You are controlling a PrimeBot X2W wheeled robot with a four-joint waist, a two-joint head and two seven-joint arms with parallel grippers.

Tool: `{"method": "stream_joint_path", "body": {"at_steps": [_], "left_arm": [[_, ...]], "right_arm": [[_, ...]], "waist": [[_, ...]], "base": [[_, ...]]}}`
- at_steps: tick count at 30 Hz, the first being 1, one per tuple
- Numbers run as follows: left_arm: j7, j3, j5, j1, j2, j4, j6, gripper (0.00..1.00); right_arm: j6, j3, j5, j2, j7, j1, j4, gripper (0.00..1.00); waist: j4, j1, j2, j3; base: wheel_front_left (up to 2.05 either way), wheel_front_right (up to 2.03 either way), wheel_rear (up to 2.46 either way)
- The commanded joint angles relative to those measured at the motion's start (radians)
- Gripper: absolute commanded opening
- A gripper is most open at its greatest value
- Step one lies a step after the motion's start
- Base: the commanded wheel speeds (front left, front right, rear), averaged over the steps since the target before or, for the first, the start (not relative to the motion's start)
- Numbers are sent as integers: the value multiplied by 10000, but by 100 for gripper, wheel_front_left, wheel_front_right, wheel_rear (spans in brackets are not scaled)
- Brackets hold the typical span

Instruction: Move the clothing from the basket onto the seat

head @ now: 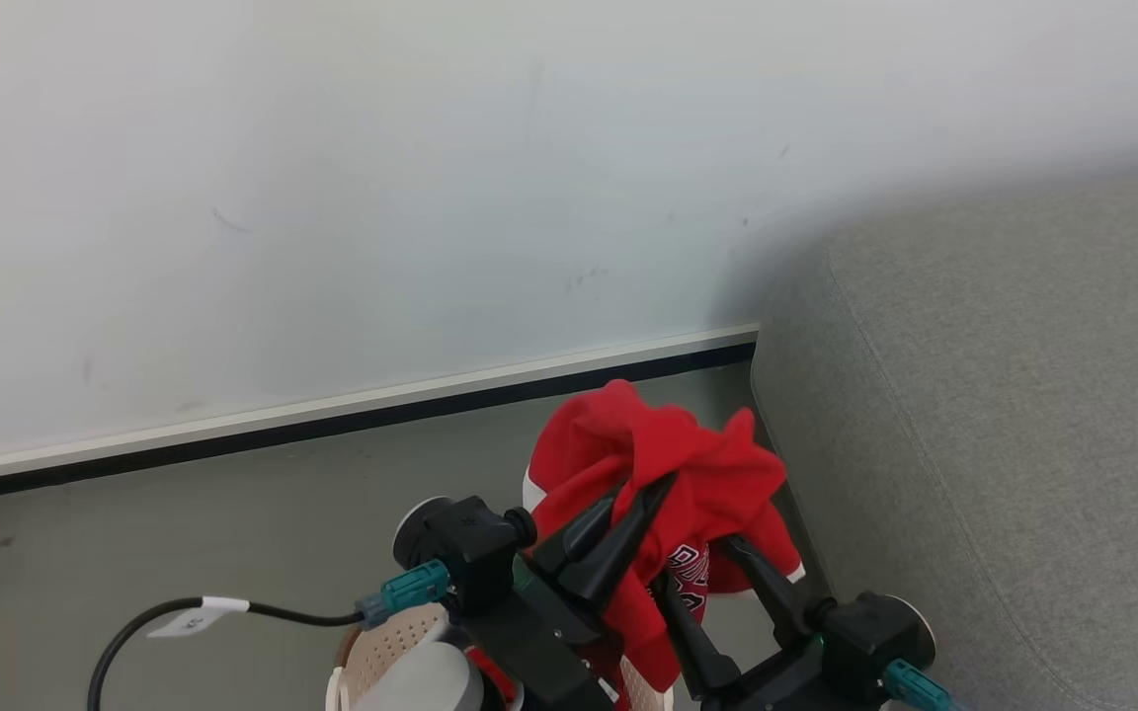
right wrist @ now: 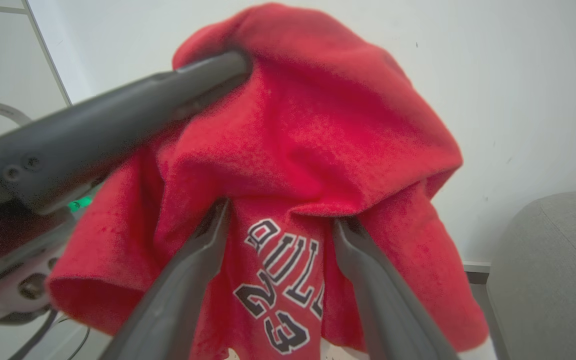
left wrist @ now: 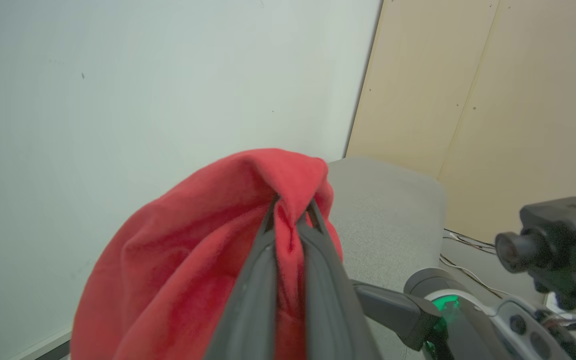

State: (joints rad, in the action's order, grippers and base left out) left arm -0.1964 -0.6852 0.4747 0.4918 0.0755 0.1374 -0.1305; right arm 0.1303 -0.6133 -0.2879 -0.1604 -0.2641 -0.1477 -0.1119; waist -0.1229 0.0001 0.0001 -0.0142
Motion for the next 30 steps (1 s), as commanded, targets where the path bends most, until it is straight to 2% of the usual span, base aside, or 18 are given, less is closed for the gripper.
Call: {"method": "stream_joint_path", "body": {"at_steps": [1,3,4,10,15,16,17,21,30], "left_arm": [[47,-115,165,64,97,-30,1,0],[46,-262,176,146,188,39,1,0],[28,-300,224,164,211,74,1,0],[-71,-329,212,241,350,366,19,0],[-207,-229,-7,303,437,515,253,0],[-259,-173,-45,308,440,522,339,44],[-282,-137,-88,307,433,531,408,100],[-349,3,7,238,448,603,607,100],[-407,-8,12,179,488,614,710,100]], "right_arm": [[8,-50,54,34,-3,-28,32,83],[8,-94,60,18,-3,-59,68,5],[8,-113,64,14,-3,-68,66,0],[8,-127,32,8,-3,-104,106,0],[8,-13,52,14,-3,-60,183,0],[8,36,72,26,-3,-43,203,0],[8,80,81,35,-3,-24,213,0],[8,243,169,86,-5,51,261,0],[8,529,306,176,-3,135,343,0]], "waist": [[-4,-1,-1,11],[-19,-1,-1,25],[-30,-1,-1,29],[-75,-1,-1,28],[-76,-1,-1,9],[-81,-1,-1,9],[-85,-1,-1,9],[-121,-1,-1,-7],[-117,-1,-1,-9]], "base": [[0,0,0],[0,0,0],[0,0,0],[0,0,0],[0,0,0],[0,0,0],[0,0,0],[0,0,0],[0,0,0]]}}
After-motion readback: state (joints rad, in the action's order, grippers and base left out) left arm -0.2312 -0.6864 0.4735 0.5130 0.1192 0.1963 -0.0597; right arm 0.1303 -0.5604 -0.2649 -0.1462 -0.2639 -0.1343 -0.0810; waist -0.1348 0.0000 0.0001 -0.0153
